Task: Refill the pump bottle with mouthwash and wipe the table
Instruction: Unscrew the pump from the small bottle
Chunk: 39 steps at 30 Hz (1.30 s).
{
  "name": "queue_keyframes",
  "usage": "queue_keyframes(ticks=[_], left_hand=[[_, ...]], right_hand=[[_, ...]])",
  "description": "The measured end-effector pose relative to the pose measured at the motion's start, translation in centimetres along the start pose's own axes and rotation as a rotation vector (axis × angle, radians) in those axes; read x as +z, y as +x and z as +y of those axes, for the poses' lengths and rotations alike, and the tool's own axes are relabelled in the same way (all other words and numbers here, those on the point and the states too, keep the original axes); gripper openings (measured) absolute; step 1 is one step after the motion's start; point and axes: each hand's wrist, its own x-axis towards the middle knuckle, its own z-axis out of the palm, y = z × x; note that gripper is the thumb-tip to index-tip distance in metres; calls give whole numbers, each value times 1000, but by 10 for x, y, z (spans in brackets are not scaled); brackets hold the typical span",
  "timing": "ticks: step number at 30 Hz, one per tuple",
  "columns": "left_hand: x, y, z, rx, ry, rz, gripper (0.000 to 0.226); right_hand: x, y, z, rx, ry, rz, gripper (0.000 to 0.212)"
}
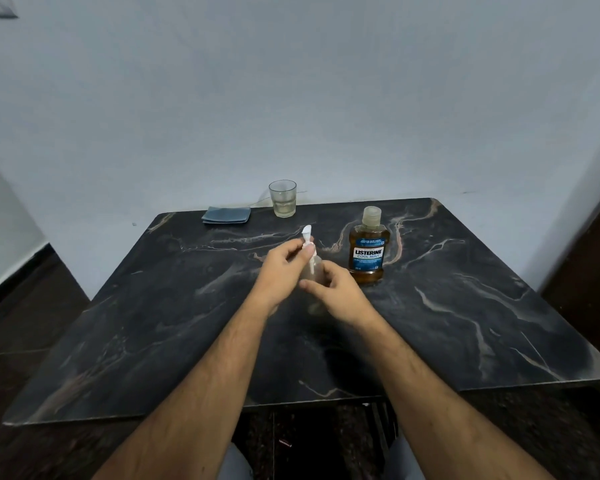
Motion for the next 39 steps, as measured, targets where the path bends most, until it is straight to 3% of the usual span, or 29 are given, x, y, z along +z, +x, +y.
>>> queue_keyframes(ticks=[3,7,13,18,22,25,31,36,39], left_hand=[[-10,-5,11,-68,-159,-145,23],[-16,-18,21,-78,-238,-263,24],[-9,-29,17,-3,-155,-112,18],[-2,-33,18,-11,-159,-23,12],[6,-34,18,-3,-164,91,8],[8,-37,22,4,-160,69,10],[1,-40,29,-41,-185,89,26],[-3,-39,31,-53,-142,56,18],[-3,-37,30,-98,-123,53,25]], right_hand=[[-4,-15,-11,20,162,-173,28],[-7,-29,-17,18,248,-222,21],[2,-41,-21,13,185,-159,17],[12,-47,-19,1,82,-21,28],[13,-47,-21,-2,4,100,25],[11,-44,-21,0,-35,169,23],[7,-47,-25,-14,-21,119,26],[12,-54,-34,-32,-9,76,27],[15,-56,-37,-25,-1,59,31]])
